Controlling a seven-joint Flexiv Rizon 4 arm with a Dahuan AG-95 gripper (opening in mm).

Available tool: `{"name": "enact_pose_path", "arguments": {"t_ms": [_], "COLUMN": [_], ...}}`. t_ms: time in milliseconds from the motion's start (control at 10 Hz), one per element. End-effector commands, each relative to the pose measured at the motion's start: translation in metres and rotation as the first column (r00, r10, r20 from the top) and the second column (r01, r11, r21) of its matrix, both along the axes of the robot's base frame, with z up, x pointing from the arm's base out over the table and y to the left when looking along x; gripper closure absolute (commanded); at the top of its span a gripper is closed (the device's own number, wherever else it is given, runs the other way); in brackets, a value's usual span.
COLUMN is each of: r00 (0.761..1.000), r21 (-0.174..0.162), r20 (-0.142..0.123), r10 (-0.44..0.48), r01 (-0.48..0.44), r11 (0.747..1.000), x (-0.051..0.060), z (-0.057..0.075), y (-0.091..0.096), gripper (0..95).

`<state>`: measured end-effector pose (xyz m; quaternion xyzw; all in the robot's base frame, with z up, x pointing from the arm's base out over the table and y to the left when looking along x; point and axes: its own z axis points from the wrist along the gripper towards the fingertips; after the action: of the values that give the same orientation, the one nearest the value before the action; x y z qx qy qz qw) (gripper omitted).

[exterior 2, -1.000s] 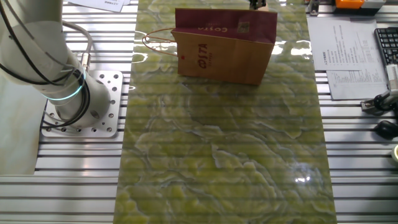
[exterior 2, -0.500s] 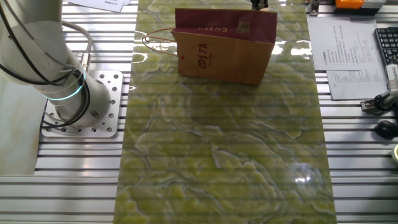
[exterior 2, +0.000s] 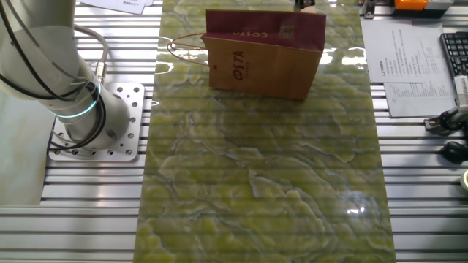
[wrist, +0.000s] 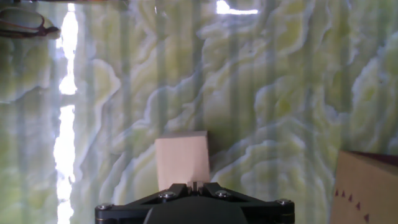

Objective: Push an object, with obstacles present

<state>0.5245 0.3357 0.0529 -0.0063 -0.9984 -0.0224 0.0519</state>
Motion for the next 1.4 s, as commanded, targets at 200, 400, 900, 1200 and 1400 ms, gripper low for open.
{"name": "enact_pose_path", "arguments": {"t_ms": [200,400,900,1200,1400], "r00": [1.0,1.0,0.998,0.995,0.994], "r21": [0.002,0.003,0.01,0.012,0.011], "r20": [0.006,0.006,0.062,0.099,0.106], "r10": [-0.003,-0.019,-0.014,-0.014,-0.015], "r01": [0.003,0.019,0.013,0.013,0.014], "r11": [1.0,1.0,1.0,1.0,1.0], "x": [-0.014,-0.019,-0.014,0.001,0.01], "z": [-0.011,-0.014,-0.014,-0.016,-0.015], "y": [0.008,0.021,0.02,0.019,0.017], "gripper": [95.0,95.0,95.0,95.0,95.0]}}
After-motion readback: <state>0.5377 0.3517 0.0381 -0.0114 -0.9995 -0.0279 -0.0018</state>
